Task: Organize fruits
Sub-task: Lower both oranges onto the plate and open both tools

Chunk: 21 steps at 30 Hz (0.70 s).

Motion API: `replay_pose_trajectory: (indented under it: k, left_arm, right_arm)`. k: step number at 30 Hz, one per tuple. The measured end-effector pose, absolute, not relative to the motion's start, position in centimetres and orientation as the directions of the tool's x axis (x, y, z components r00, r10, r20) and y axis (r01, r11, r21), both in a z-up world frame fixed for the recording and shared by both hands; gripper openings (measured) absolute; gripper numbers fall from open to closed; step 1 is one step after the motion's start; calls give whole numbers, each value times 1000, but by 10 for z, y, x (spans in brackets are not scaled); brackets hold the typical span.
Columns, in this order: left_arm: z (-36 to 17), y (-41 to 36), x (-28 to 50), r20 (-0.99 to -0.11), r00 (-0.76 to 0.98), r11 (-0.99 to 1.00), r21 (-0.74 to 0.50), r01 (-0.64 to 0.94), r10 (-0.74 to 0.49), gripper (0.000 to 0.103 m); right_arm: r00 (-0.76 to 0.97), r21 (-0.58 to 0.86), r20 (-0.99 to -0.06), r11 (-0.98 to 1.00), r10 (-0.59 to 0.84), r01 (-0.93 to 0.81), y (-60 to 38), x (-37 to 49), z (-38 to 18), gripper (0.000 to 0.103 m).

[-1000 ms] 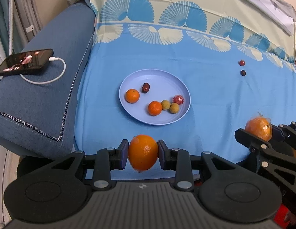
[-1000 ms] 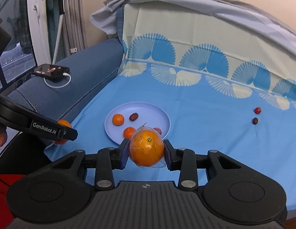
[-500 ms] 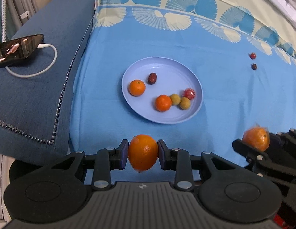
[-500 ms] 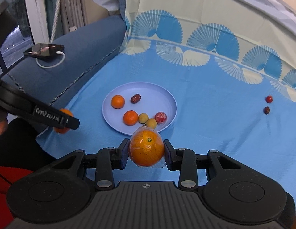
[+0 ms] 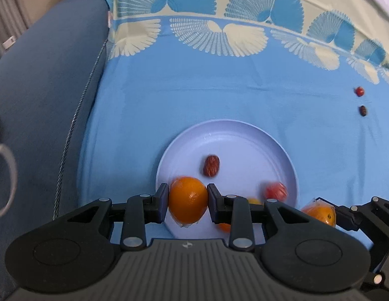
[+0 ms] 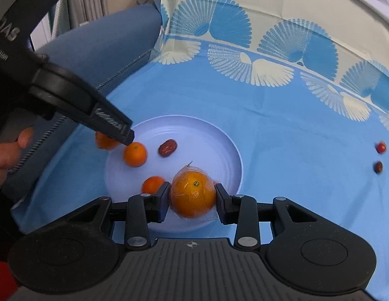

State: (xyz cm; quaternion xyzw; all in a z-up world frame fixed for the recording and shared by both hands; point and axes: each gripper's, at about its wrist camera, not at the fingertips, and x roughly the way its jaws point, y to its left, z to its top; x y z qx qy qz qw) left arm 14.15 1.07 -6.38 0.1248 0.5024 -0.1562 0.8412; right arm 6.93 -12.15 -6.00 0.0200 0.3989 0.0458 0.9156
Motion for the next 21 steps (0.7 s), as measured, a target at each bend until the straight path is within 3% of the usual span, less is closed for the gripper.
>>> replay_pose_trajectory:
  k: [8,10,11,12,14,21]
  left_arm:
    - [-97,-9,179,-897,429,916,79,394,-107,36]
    - [-98,-10,184,-896,431,916,84,393,-103,50]
    - [-96,-12,186,-892,442,915,100,391,-91,76]
    - [-93,-12,186,-885,459,915,120,385,-77,99]
    - [-82,-11,178,-852,520,909,163,383,-66,103]
    - [-62,3,133,-883,467,904,160,396,-48,103]
  right_arm:
    - [632,62,-767,993,110,-98,-131,116,-88,39]
    - [620,65,-774,990,127,-122,-133,126,-91,40]
    - [612,67,-779,988,138,-138,-133,130,-91,56]
    - [615,58,-778,989,129,-134,-134,131,-88,82]
    - [651,28,-754,995,85,-98,-135,126,-78,98]
    - [632,112,-766,992,118,-50,-139,69,-51,102]
